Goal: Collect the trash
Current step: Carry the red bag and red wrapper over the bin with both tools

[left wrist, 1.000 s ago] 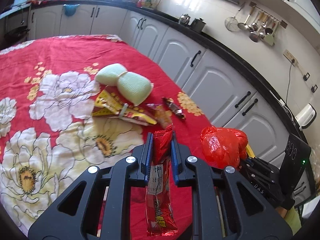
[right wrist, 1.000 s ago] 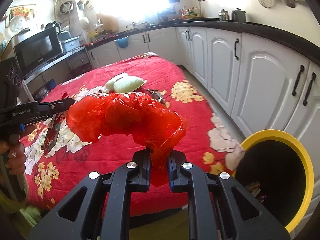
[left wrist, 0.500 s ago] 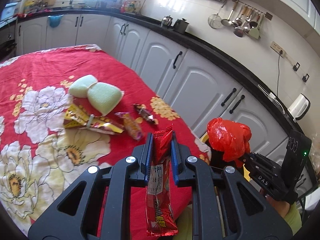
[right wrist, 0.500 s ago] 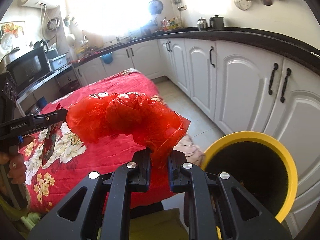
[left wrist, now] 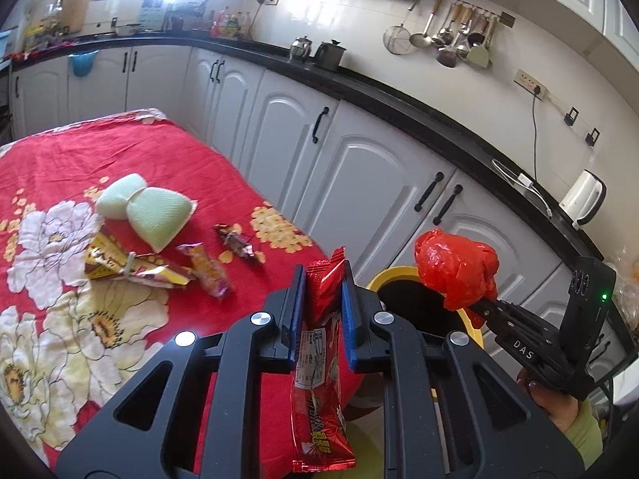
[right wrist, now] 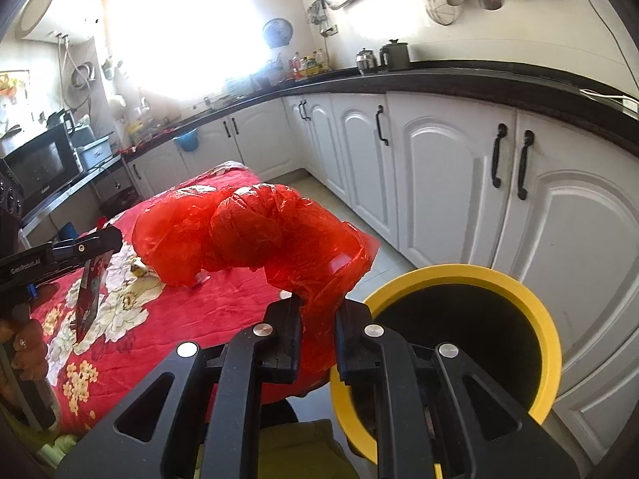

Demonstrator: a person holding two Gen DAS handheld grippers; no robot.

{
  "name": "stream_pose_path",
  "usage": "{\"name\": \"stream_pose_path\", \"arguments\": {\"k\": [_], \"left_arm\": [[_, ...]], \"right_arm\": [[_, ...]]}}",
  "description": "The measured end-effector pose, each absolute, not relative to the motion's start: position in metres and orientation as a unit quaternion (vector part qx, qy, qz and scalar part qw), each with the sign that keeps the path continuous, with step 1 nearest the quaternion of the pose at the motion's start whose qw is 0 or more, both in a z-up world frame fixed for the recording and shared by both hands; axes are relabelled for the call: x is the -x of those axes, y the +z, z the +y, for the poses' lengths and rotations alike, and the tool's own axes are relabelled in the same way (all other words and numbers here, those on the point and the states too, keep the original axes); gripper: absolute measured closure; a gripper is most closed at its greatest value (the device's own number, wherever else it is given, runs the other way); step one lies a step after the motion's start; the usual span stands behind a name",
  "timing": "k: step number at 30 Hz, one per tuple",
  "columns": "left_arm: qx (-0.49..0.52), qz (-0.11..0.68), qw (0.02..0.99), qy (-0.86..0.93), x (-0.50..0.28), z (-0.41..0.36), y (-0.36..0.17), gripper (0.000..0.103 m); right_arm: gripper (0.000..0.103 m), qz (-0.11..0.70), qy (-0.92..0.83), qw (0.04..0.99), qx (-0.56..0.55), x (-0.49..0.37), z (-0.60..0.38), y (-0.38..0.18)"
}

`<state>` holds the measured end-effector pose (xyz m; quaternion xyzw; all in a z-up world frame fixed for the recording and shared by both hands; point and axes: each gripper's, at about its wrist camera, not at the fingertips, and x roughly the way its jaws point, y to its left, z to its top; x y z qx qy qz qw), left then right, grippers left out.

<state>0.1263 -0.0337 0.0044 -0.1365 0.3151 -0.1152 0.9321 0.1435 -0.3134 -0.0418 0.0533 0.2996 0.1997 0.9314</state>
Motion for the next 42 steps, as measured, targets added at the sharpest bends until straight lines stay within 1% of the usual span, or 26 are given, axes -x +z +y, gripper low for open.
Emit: {"name": "stream_pose_path", "arguments": {"k": [15,42], "left_arm": [[0.109,0.305,0.934,-0.152,-0.133,-0.082,0.008,0.092],[0.076,0.303,0.928,-0.201,-0.151,-0.145,-0.002,0.092]], "right_arm": [[0.09,0.29,0.153,0.941,-0.08,-0.143,-0.36,-0.044],[0.09,0.309,0.097,0.939,-0.112,-0.14,-0.41,-0.076]]}}
